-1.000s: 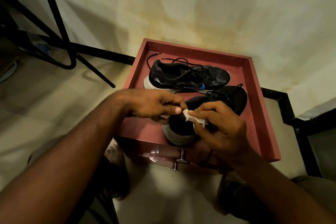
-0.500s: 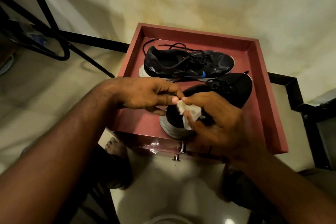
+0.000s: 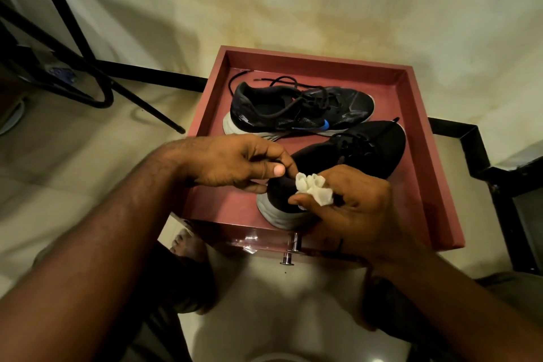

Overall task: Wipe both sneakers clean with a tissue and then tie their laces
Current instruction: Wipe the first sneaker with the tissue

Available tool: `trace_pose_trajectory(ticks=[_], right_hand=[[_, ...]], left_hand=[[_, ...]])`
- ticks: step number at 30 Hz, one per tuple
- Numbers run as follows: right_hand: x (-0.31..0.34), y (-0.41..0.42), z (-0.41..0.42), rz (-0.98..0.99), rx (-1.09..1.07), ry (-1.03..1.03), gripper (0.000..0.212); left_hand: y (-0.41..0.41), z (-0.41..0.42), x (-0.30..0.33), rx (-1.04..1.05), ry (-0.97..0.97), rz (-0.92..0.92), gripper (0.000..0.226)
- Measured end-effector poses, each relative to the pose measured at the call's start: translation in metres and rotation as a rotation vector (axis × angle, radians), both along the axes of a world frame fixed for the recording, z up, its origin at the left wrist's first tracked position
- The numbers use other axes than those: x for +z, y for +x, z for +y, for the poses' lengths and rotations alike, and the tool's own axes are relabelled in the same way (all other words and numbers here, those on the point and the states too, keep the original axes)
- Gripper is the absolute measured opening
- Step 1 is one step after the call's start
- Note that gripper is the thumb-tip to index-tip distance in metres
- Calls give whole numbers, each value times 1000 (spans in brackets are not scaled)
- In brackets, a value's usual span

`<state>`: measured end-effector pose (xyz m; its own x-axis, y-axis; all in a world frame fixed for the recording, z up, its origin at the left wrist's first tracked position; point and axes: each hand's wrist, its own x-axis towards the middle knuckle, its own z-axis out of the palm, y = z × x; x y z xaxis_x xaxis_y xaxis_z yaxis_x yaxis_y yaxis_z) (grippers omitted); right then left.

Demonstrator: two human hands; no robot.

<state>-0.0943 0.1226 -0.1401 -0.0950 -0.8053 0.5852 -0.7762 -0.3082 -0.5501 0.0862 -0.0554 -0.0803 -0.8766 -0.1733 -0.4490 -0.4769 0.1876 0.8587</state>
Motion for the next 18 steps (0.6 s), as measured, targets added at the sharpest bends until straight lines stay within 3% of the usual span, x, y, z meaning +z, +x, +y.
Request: trace_pose_trajectory(ticks=[3,9,13,16,18], right_hand=[[7,4,3,-236,-62,8,21],[2,2,0,183,104,58,38],[2,-9,-1,226,136,36,16],[3,-23,6,311,197,43,15],[7,-27,10,216,153,63,17]], left_hand=[[-2,-2,0,2,-8,3,24],[-2,-3,0,-18,-5,1,22],[-2,-2,1,-11,-5,-8,24],[-2,-1,2,-3,-11,-5,24],[-2,-1,3,14,-21,5,24]])
